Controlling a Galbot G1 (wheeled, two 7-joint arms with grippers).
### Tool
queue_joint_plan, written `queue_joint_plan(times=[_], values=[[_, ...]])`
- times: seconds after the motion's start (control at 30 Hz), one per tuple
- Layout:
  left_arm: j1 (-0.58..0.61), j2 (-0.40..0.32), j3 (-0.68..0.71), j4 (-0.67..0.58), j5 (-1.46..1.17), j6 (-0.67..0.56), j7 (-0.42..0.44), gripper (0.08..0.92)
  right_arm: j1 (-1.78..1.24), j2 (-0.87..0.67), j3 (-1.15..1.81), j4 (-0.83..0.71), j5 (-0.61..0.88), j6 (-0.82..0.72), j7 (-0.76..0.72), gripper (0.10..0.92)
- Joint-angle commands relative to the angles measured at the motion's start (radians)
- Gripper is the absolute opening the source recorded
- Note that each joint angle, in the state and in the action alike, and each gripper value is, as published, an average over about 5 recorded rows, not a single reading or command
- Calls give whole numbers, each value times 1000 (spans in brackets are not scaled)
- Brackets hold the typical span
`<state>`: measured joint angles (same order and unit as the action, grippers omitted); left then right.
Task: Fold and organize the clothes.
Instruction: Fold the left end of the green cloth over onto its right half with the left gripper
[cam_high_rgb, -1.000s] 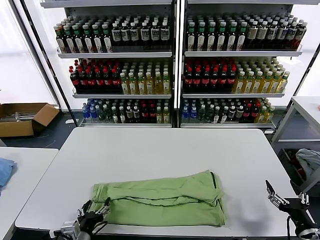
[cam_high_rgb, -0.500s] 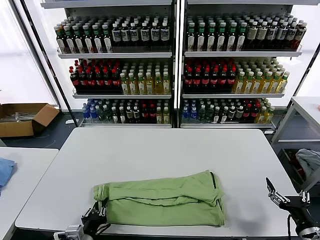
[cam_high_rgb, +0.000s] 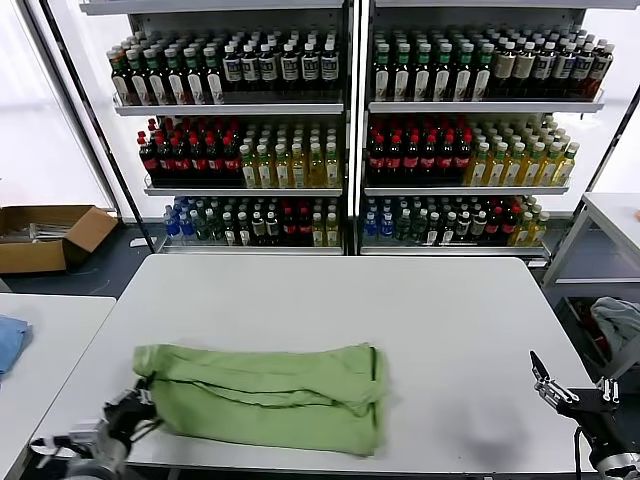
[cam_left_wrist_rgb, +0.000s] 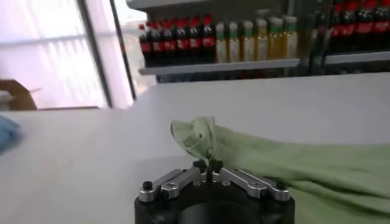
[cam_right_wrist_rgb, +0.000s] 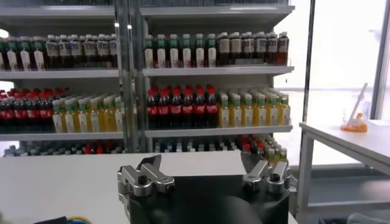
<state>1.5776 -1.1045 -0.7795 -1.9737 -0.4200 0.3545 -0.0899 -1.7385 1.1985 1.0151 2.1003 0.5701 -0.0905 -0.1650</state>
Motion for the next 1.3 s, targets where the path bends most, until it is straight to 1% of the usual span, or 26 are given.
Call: queue_joint_plan(times=[0.03, 0.1, 0.13, 0.23, 0.3, 0.4, 0.57, 0.7, 0.9, 1.13, 1.3], values=[[-93, 349, -349, 234, -81, -16, 137, 93, -1, 3, -5, 11, 1, 0, 3, 823], [-87, 358, -358, 179, -95, 1, 138, 93, -6, 12, -9, 18, 0, 1, 5, 823], [-83, 351, -352, 139, -104, 11, 136, 93, -10, 17, -10, 21, -1, 3, 7, 823], [-82, 301, -296, 6, -144, 49, 118, 93, -25, 32, -17, 29, -2, 8, 11, 823], [-93, 254, -238, -70, -173, 71, 102, 93, -33, 41, -21, 30, -4, 13, 15, 823], [-107, 193, -141, -151, -192, 83, 85, 93, -44, 53, -23, 30, -6, 17, 20, 823], [-94, 125, 26, -234, -186, 100, 57, 93, -63, 59, -15, 34, -5, 21, 23, 823], [-86, 65, 148, -237, -105, 97, 56, 93, -66, 68, -13, 44, -5, 18, 26, 823], [-75, -16, 272, -153, -30, 95, 72, 93, -77, 80, -12, 66, -7, 13, 26, 823], [-46, -84, 384, -99, 44, 105, 85, 93, -84, 86, -1, 67, -7, 13, 27, 823], [-41, -105, 417, -115, 68, 109, 88, 96, -82, 96, -7, 65, -13, 13, 27, 823]])
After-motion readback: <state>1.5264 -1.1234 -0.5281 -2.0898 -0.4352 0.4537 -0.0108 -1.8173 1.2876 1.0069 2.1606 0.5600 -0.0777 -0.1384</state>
